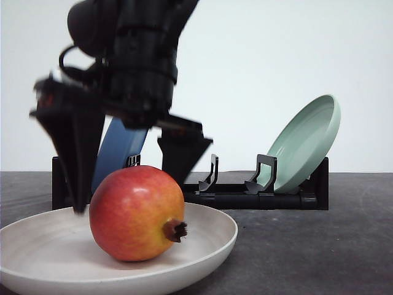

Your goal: Place pomegranate in white plate

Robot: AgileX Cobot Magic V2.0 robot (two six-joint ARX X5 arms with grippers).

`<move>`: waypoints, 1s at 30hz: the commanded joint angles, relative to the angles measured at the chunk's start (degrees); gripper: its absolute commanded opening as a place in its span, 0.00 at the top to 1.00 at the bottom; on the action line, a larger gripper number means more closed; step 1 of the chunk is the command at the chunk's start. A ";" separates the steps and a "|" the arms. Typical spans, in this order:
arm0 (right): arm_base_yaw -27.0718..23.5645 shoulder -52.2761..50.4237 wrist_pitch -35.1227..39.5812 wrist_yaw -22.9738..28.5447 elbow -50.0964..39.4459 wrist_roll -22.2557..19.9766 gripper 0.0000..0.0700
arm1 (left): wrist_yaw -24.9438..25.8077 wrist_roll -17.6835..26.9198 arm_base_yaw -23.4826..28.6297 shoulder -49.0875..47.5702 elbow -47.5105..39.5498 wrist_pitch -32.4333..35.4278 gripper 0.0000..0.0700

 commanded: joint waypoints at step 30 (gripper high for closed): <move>-6.55 -72.15 14.09 4.22 -38.18 3.97 0.08 | -0.62 -0.85 -0.72 0.37 1.16 0.35 0.04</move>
